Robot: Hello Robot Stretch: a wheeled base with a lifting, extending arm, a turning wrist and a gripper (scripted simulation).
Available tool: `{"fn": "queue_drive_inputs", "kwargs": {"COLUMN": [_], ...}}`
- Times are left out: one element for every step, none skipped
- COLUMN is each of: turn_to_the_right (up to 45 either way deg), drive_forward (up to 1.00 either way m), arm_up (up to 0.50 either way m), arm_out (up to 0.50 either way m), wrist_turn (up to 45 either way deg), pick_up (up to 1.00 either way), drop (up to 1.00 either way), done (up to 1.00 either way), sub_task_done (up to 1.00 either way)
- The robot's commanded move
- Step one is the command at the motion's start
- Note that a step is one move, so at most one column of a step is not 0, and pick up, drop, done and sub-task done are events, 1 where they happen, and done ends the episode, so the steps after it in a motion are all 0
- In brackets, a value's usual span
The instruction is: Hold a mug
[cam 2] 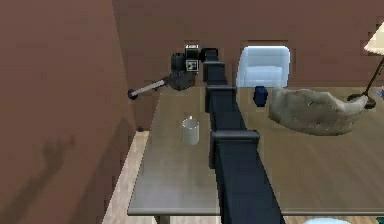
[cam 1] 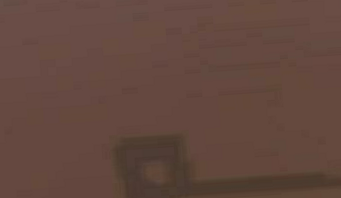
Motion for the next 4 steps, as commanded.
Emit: {"fn": "queue_drive_inputs", "kwargs": {"turn_to_the_right": [0.0, 0.0, 0.0, 0.0], "drive_forward": [0.0, 0.0, 0.0, 0.0], "arm_up": [0.0, -0.3, 0.0, 0.1], "arm_out": [0.0, 0.0, 0.0, 0.0], "wrist_turn": [39.0, 0.0, 0.0, 0.0], "pick_up": [0.0, 0.0, 1.0, 0.0], "drop": [0.0, 0.0, 0.0, 0.0], "done": [0.0, 0.0, 0.0, 0.0], "sub_task_done": [0.0, 0.0, 0.0, 0.0]}}
